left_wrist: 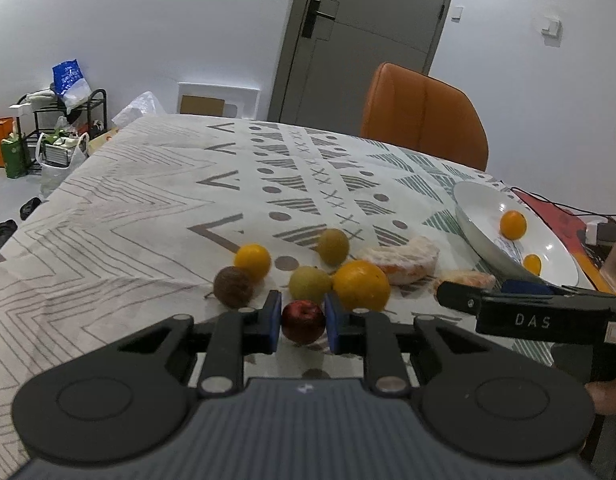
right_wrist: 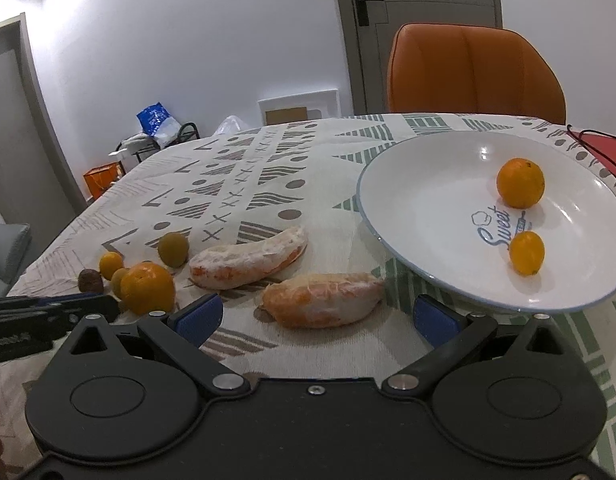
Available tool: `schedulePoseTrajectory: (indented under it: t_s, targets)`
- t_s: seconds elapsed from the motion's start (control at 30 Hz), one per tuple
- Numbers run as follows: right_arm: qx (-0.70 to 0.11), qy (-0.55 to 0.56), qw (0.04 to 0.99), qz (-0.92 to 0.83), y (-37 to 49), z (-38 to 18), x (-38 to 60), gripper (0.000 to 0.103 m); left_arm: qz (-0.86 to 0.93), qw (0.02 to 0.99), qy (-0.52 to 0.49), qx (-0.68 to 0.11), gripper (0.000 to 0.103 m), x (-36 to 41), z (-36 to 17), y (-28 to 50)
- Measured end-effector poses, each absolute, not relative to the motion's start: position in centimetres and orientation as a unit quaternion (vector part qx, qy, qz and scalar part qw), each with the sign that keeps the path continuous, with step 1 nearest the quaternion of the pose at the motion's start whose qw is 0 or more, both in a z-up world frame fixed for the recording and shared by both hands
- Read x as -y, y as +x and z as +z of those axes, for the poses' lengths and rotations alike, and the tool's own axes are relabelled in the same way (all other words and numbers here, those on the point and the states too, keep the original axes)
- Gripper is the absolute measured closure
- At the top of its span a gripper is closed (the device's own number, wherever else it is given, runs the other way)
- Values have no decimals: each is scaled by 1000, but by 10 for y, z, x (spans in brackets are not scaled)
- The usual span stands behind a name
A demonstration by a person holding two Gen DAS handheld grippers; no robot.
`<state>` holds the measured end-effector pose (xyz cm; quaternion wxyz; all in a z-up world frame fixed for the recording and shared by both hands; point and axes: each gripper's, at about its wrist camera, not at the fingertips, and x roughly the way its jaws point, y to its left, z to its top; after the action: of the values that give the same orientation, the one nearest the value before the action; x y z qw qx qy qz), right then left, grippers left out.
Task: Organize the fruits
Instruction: 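Grasp the peeled fruit in plastic with the right gripper while the left holds the red fruit, then carry the peeled fruit and red fruit into the white bowl and open both grippers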
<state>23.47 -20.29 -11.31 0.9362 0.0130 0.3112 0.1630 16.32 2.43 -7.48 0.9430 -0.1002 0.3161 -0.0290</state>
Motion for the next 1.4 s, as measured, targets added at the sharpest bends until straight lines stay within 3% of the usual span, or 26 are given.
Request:
schedulePoseTrajectory:
  t_s: [0.17,0.33,1.4]
  targets:
    - [-313,-7,937,154,236,-114,196,1,-29,945,-96,-310,82,-25,-70,162]
    - [-302,-31,942,141,229,-112,194,38,-30,947,-93,-305,82,-22,-67,156]
    - [-249,44,947,201,182,-85,239,43,-55,956,-72,-281,82,10,-49,139]
